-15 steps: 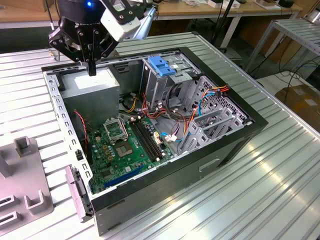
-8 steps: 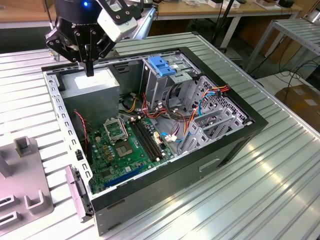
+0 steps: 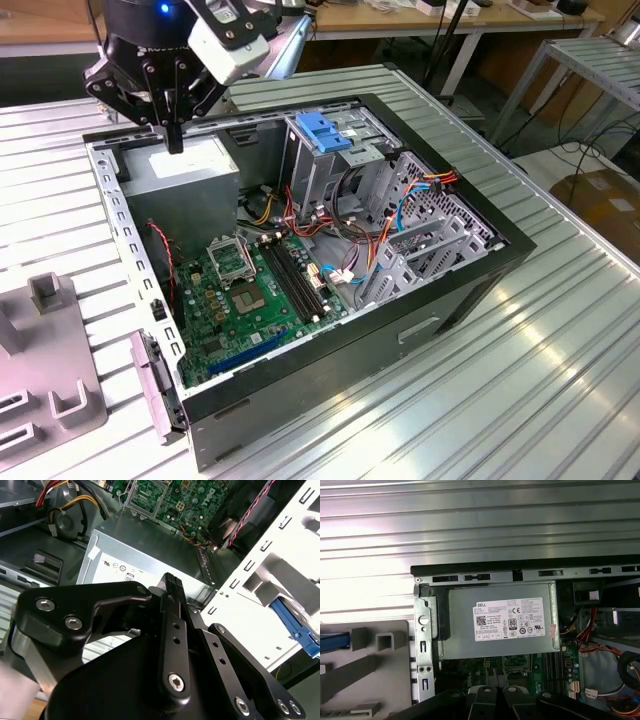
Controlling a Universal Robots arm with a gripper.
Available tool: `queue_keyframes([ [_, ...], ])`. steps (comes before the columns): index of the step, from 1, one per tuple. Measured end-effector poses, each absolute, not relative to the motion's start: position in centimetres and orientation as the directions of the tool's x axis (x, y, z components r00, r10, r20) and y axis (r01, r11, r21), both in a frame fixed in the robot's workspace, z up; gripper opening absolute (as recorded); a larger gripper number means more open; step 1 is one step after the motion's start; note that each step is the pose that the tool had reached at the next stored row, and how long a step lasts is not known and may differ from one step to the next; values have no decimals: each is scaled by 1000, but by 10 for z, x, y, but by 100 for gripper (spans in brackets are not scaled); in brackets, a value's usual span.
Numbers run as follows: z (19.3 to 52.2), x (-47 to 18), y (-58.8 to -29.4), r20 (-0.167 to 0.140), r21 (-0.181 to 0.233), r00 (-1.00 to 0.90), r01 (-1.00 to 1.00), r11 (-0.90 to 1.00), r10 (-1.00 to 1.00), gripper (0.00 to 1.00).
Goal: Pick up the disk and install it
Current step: 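Reach for the disk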
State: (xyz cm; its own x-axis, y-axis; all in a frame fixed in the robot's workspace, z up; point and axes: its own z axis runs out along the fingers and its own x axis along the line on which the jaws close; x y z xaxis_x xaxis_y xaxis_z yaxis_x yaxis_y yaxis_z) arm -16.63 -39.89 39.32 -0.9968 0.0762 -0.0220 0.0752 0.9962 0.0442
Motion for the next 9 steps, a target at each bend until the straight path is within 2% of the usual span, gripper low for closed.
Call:
queue_keyframes([
  [9,393,-172,-399,-21,44,-997,75,996,76,10],
])
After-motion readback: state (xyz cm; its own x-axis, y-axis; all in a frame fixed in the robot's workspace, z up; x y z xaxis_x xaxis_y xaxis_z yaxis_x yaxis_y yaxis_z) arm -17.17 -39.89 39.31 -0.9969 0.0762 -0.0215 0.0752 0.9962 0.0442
